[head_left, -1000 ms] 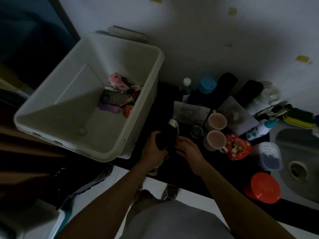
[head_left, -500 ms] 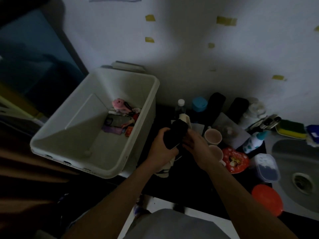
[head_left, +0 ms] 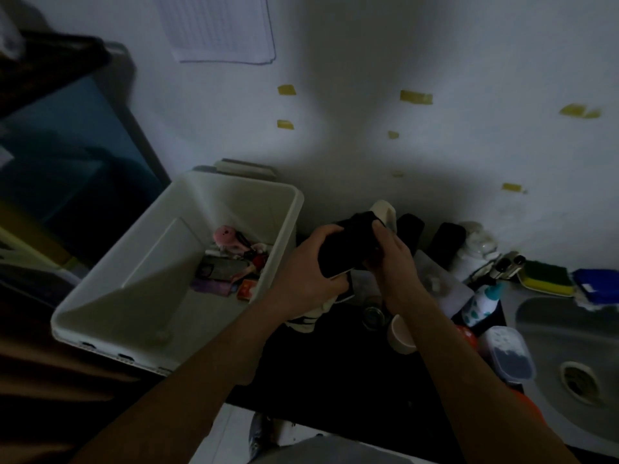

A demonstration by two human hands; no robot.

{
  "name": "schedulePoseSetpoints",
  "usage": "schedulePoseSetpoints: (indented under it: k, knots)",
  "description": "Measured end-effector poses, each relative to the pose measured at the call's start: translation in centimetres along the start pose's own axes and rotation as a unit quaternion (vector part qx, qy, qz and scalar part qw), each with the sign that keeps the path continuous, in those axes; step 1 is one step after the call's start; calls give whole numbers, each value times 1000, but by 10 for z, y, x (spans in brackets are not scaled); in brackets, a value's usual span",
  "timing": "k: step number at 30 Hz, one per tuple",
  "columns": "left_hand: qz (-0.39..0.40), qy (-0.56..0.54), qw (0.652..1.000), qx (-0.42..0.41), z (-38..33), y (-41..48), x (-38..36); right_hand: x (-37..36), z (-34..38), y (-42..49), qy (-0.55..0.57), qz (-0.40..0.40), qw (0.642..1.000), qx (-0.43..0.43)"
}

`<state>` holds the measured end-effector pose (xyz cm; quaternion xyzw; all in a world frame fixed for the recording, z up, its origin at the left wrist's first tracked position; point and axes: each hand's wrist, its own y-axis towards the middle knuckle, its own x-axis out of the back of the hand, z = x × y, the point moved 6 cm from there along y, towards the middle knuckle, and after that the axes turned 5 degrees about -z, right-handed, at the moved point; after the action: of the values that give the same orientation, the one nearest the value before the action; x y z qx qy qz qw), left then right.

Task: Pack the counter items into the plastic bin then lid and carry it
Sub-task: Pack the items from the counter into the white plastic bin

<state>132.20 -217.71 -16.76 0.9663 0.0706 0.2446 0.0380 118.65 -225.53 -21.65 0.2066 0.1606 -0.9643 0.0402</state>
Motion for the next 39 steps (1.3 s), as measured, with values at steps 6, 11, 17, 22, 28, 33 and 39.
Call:
schedulePoseSetpoints:
  k: [6,11,17,22,28,33,39]
  knots:
    - [-14,40,998,-41,-9,13,48,-33,26,-3,-49,6,997,64]
    - [-39,46,998,-34,5,21,100,-69,29,-3,-89,24,992,91]
    - [-20,55,998,-8,55,22,142,-110,-1,-4,-136,38,988,67]
    - [-4,59,998,3,88,27,176,-142,-24,-8,-148,59,986,51]
    - [56,65,996,5,121,29,196,-186,-33,-12,-180,63,978,83]
    - [115,115,987,-10,138,33,205,-207,-45,-6,-319,64,932,157]
    - [170,167,971,29,176,29,209,-231,-83,-13,-476,145,852,165]
